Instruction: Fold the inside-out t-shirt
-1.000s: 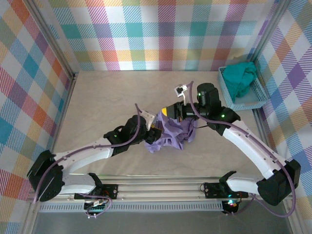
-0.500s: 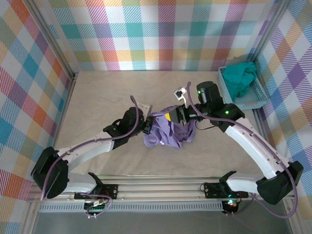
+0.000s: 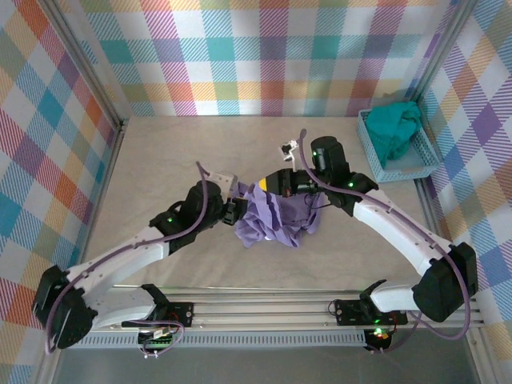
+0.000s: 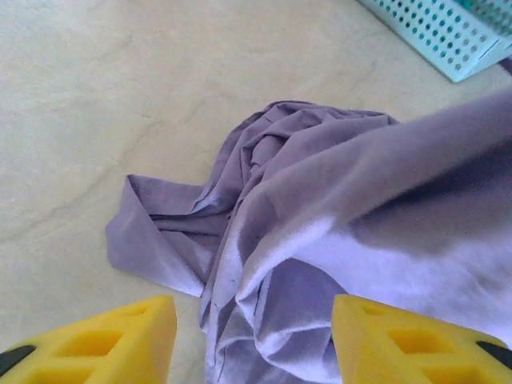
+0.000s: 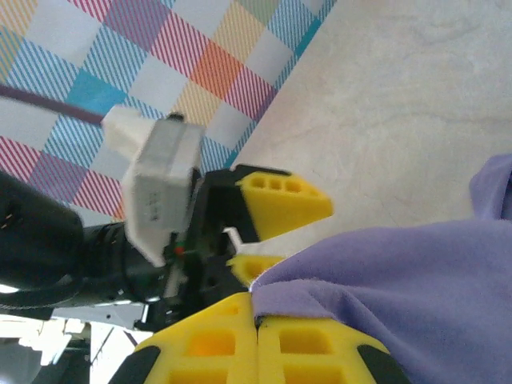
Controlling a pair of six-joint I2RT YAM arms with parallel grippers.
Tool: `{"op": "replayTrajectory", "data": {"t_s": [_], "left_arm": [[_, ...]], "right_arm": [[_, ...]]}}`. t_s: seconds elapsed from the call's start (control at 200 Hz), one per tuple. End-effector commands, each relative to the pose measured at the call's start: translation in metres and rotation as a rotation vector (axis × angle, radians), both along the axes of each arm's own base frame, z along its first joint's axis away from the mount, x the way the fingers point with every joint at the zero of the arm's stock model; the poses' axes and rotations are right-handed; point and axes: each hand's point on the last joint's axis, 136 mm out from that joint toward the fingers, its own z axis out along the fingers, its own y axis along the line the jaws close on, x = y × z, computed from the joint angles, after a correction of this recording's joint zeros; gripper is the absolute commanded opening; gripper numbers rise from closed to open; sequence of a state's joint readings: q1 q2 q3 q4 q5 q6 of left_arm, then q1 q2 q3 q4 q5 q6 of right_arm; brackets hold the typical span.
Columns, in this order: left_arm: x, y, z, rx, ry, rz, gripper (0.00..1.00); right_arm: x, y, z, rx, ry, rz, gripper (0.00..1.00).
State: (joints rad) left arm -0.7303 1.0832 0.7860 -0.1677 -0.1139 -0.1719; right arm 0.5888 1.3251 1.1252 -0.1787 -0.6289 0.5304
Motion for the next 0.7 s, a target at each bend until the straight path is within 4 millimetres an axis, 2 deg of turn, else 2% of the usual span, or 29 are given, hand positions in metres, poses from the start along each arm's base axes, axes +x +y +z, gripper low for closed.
{"op": "replayTrajectory", "data": {"t_s": [0.0,0.145,0.22,0.47,0.695], "left_arm": [[-0.02,0.001,0.004,-0.049,0.021,-0.061,0.55],[-0.035,-0.027,0.037,-0.239,0.021,-0.188,0.56],[-0.036,-0.042,0.045,-0.3,0.048,-0.225,0.55],[-0.013,-0.055,0.033,-0.227,0.057,-0.188,0.51],[-0.003,-0.068,0.041,-0.244,0.035,-0.209,0.44]], "right_arm": [[0.009,0.007,0.008,0.062,0.004,-0.026,0.0],[0.013,0.01,0.004,0.073,0.024,-0.033,0.0],[0.014,0.011,0.004,0.077,0.033,-0.032,0.0],[0.013,0.013,0.003,0.081,0.039,-0.025,0.0],[0.012,0.012,0.0,0.075,0.041,-0.025,0.0]]}}
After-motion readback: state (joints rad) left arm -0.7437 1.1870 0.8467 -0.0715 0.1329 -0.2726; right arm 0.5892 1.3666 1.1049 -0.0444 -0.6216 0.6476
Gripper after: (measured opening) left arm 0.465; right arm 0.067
